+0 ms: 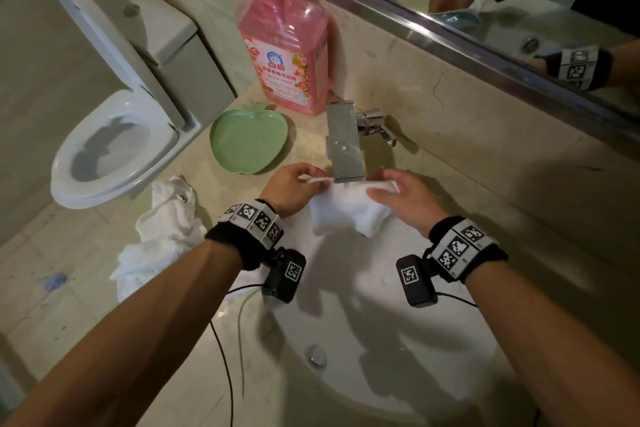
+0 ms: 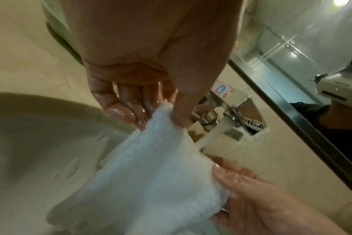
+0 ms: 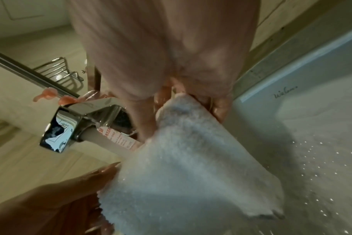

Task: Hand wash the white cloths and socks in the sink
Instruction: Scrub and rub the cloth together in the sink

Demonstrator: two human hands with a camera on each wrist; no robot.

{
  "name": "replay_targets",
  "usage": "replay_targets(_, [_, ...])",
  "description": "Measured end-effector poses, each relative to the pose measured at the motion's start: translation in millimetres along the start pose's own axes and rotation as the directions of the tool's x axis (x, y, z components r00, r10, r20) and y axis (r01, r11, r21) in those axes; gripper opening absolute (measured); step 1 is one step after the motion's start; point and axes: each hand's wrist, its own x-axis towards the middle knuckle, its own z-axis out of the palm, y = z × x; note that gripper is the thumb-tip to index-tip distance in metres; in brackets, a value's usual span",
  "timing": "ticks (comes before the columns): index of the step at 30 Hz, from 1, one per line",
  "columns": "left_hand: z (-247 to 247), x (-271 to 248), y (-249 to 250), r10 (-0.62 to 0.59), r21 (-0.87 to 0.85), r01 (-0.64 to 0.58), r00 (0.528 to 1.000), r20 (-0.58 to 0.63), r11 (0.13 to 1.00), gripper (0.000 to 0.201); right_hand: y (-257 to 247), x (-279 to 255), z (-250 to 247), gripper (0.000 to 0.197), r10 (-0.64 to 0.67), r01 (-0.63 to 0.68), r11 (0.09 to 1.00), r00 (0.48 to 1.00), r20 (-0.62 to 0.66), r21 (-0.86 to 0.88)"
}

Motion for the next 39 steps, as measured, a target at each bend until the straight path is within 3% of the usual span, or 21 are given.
replay_targets(2, [-9.6,-4.8,-1.2,0.006,0.086,-0.011,0.998,0.059,0.996,0.031,-3.7,-0.9,4.0,0.052,-0.041,0.047,0.996,0.996,0.079,-0.072])
replay_targets(5, [-19.7,-14.4,-4.1,0.026,0.303,-0.068,0.99,0.142,0.951,0.059,-8.5,1.9,16.4,0.056,-0.099,0.109,0.973,0.993,0.059,-0.202])
replay_targets(10, [-20.7,-23.5,-5.2,0.108,0.545,-0.161,0.986,0.128,0.823,0.035,-16.0,7.8,32.4,0.051,-0.11,0.135,0.93,0.99,0.09,-0.341])
replay_targets(13, [-25.7,-27.1,-6.4,0.121,0.599,-0.188,0.981,0.151,0.778,0.024,-16.4,10.8,35.3,0.036,-0.11,0.135,0.897,0.991,0.083,-0.422])
replay_targets(17, [-40.5,-32.0,-7.8,0.133,0.547,-0.21,0.975,0.176,0.81,0.027,-18.8,10.6,36.7,0.012,-0.17,0.194,0.858,0.981,0.093,-0.476])
replay_targets(21, [-54.8,-39.1,-8.0,0.148,0.42,-0.195,0.979,0.143,0.886,0.036,-24.9,10.6,41.3,0.034,-0.175,0.197,0.905,0.98,0.09,-0.377])
replay_targets(26, [-52.9,-43.1,-8.2,0.12,0.416,-0.125,0.992,0.039,0.901,0.041,-28.8,15.6,53.6,0.02,-0.178,0.17,0.955,0.984,-0.011,-0.241])
replay_targets(31, [-40.5,-38.3,-5.1,0.114,0.369,-0.109,0.993,0.008,0.923,0.039,-30.4,8.1,58.2,0.031,-0.16,0.146,0.969,0.986,-0.052,-0.199])
replay_targets(33, [-29.8,-36.6,-3.2,0.087,0.288,-0.088,0.996,0.017,0.954,0.031,-28.6,3.1,61.6,0.026,-0.168,0.156,0.964,0.985,-0.039,-0.218])
replay_targets(34, [-23.2,-35.2,-2.1,0.083,0.26,-0.086,0.996,0.022,0.962,0.028,-29.1,-0.3,62.9,0.012,-0.161,0.157,0.966,0.987,-0.004,-0.204])
replay_targets(37, [-1.9,-32.8,5.0,0.085,0.241,-0.102,0.993,0.082,0.965,0.024,-25.4,-5.0,66.1,0.028,-0.188,0.203,0.962,0.977,0.095,-0.181])
replay_targets(39, [10.1,-32.1,10.0,0.069,0.184,-0.104,0.98,0.188,0.977,0.013,-20.1,-3.0,64.0,0.03,-0.217,0.224,0.946,0.975,0.057,-0.233])
